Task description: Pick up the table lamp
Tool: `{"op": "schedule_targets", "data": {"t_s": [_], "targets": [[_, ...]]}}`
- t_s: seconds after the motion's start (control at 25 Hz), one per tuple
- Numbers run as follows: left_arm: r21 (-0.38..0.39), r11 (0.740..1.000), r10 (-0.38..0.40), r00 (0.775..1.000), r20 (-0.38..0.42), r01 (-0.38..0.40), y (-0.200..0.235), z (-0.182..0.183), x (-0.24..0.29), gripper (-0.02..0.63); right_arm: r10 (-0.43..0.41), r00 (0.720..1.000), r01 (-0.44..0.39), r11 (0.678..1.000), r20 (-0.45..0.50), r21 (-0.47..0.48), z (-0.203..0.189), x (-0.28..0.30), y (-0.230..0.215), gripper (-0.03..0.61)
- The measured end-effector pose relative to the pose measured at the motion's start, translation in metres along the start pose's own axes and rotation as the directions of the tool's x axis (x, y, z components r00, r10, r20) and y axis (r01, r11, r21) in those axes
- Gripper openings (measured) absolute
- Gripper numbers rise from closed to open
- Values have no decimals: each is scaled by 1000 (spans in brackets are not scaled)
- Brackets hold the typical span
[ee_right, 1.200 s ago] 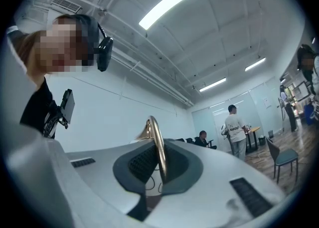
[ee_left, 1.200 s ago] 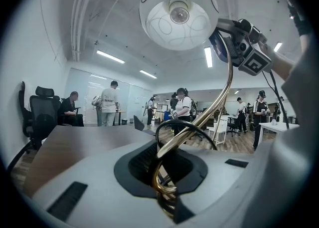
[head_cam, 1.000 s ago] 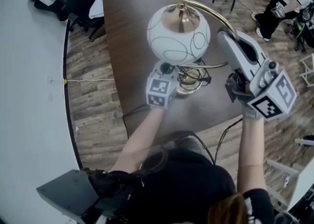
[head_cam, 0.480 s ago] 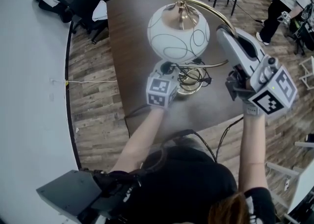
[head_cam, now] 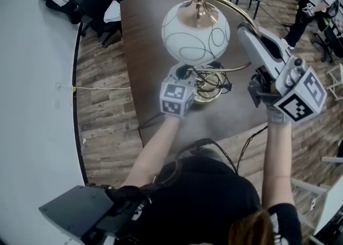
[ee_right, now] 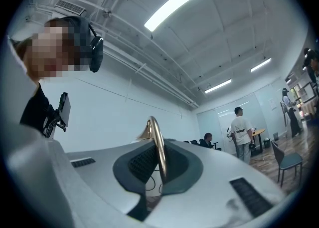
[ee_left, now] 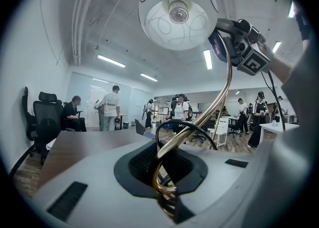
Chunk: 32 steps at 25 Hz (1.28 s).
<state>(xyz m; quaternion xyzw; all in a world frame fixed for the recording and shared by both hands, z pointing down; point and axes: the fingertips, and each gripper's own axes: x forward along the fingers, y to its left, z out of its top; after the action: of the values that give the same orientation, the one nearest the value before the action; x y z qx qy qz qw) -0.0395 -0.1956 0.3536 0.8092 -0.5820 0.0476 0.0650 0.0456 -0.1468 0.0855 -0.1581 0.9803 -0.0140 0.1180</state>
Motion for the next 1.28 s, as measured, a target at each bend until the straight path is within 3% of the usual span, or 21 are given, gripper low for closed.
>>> {"op": "schedule_targets", "data": {"t_s": [1.28], "targets": [[7,1000,11,1000,24,-11,-9,21,-10,31,45,999,-45,999,-3,-22,25,-2,22,0]]}}
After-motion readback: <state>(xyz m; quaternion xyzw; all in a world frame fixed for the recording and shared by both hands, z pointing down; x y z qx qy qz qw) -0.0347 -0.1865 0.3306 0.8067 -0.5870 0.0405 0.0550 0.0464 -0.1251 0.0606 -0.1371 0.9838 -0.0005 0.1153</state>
